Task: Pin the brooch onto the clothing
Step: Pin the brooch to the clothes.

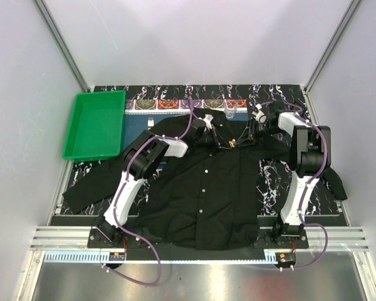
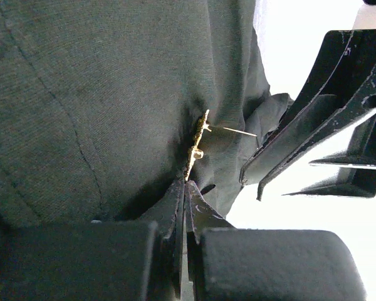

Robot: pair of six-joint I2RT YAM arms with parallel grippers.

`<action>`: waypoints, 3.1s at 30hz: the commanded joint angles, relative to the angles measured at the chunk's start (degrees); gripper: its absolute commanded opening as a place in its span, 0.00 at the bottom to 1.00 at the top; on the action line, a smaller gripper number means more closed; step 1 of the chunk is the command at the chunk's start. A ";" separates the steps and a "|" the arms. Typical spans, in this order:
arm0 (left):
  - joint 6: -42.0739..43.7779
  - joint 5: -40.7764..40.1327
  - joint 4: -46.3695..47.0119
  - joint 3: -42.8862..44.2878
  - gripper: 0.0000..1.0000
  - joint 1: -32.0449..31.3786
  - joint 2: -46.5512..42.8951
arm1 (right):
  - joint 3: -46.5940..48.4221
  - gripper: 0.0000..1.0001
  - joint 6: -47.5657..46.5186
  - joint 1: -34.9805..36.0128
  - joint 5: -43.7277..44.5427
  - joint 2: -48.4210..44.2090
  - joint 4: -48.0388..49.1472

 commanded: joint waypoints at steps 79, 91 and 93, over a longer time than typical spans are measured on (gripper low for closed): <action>-4.30 3.35 5.10 1.22 0.00 0.58 2.03 | 1.03 0.25 -3.93 -6.79 -7.22 -0.49 2.01; -4.39 3.53 5.10 1.57 0.00 0.58 2.29 | 4.72 0.12 3.02 -6.44 -3.25 4.52 2.27; -4.39 3.53 5.18 1.57 0.00 0.58 2.38 | 5.16 0.13 3.37 -6.17 -3.95 5.23 2.36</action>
